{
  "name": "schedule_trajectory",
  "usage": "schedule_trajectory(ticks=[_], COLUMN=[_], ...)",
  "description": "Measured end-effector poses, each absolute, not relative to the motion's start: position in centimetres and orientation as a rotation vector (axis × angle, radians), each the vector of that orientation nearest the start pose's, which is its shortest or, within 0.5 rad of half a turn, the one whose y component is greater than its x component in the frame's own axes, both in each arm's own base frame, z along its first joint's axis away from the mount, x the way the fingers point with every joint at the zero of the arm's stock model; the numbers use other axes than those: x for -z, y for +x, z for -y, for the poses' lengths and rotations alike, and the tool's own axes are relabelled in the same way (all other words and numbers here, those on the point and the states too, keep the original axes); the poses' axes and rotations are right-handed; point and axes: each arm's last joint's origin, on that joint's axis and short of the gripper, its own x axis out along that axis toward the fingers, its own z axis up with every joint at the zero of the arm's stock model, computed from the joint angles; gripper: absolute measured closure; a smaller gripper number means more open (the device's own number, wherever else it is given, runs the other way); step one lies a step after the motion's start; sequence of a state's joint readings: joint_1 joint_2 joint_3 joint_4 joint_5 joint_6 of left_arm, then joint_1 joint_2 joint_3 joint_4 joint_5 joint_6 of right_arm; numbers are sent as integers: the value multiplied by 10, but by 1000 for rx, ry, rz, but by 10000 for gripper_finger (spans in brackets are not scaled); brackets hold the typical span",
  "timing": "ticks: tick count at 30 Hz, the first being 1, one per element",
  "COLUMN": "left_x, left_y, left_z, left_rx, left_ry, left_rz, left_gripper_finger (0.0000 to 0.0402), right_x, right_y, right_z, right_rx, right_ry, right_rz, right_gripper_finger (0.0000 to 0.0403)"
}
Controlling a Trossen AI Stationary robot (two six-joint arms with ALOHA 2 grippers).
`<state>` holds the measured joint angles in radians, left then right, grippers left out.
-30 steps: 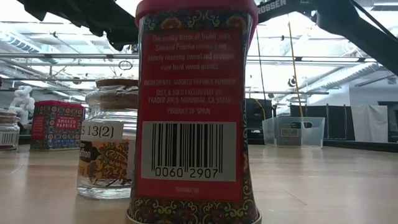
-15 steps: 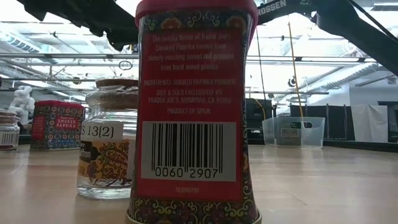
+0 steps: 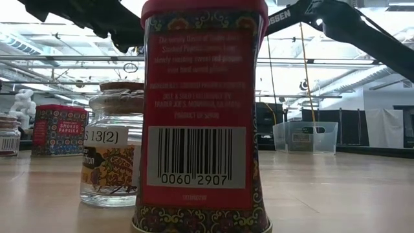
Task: Sort spices by type
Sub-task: Put the red seasoning can into the gray bin
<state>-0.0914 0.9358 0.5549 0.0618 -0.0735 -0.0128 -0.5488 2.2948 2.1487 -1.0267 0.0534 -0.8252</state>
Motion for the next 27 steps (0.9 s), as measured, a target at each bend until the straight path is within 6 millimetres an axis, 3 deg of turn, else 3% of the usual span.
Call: schedule_trajectory(ticks=[9,27], left_x=[-244,-246], left_y=[210,211], left_z=[17,17], left_rx=[5,1], left_ry=[21,39], left_rz=[-347,-325], left_gripper_finger=[171,171], right_x=[-230,-231], right_y=[413,414], right_z=[257,259], right_rx=[29,72], right_ry=[-414,-376], right_rz=[-1274,-1260], right_gripper_finger=[187,142])
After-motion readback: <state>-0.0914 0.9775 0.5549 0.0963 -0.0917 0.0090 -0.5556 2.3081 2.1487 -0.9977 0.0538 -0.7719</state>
